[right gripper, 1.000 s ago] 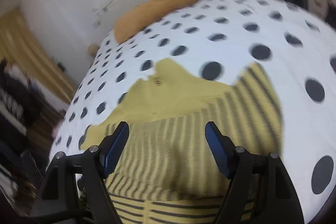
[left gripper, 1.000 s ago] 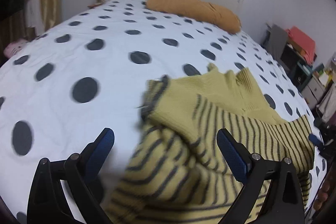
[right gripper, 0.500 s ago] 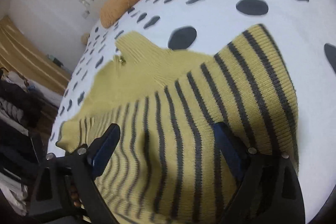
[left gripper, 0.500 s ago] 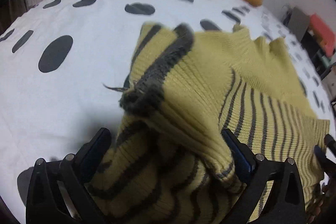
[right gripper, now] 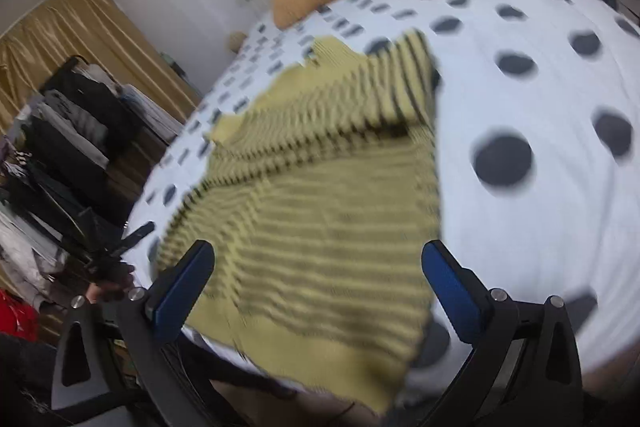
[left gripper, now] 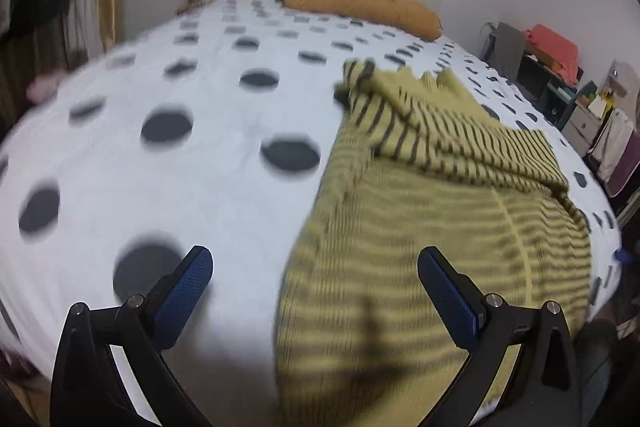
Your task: Fold large clothes
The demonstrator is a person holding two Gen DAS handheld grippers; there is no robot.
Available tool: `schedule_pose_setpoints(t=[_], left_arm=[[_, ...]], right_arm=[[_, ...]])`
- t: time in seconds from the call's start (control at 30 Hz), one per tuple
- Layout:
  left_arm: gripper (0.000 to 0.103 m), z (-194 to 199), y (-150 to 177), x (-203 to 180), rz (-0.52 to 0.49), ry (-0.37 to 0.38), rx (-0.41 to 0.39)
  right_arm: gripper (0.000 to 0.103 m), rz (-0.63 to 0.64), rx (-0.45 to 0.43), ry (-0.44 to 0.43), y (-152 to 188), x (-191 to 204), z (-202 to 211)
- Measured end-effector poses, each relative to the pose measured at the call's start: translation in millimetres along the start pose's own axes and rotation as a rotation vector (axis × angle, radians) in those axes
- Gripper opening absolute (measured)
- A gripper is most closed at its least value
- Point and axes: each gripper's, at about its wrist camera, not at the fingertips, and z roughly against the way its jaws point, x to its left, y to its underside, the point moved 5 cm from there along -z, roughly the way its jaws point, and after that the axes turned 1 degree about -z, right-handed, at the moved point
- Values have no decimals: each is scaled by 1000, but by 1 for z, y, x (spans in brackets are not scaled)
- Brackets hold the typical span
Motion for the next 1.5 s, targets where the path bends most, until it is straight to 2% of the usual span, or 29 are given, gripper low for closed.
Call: schedule_pose_setpoints(t=[0.07, 0.13, 0.23, 0.3, 0.37, 0.5, 0.6, 0.73, 0.8, 0.93, 1.0, 1.1, 1.27, 1.37, 1.5], left_arm=[[103, 2, 28, 9, 35, 29, 46], [103, 6, 46, 12, 21, 40, 72], [103, 4, 57, 11, -32, 41, 96], [103, -3, 63, 11, -44, 42, 121], [102, -8, 71, 8, -83, 12, 123], [102, -9, 82, -9, -170, 128, 99], [102, -3, 84, -9, -131, 242, 91], [102, 0, 84, -6, -77, 322, 102], [99, 1, 84, -12, -92, 355, 115], [99, -3, 91, -31, -158, 358, 157], [99, -6, 91, -32, -154, 357, 172], [97, -7, 88, -30, -132, 373, 188], [93, -5, 86, -30, -109, 402, 187], [90, -1, 84, -38, -108, 472, 180], [89, -12, 86, -39, -89, 473, 217]], right_arm=[[103, -35, 44, 18, 31, -13, 0], [103, -22, 79, 38, 52, -15, -8], [103, 69, 96, 80, 65, -13, -12], [103, 115, 89, 82, 70, -11, -12], [103, 121, 78, 71, 76, -14, -9], [103, 112, 85, 44, 81, -17, -10], [103, 112, 98, 63, 85, -22, -13], [103, 110, 88, 73, 84, -23, -13], [103, 115, 104, 101, 86, -26, -16], [103, 109, 129, 128, 89, -31, -20], [103, 114, 124, 99, 89, -29, -24], [103, 133, 144, 135, 93, -32, -37], [103, 68, 157, 86, 94, -43, -55], [103, 67, 166, 44, 97, -40, -60], [103, 56, 179, 3, 101, -38, -66]])
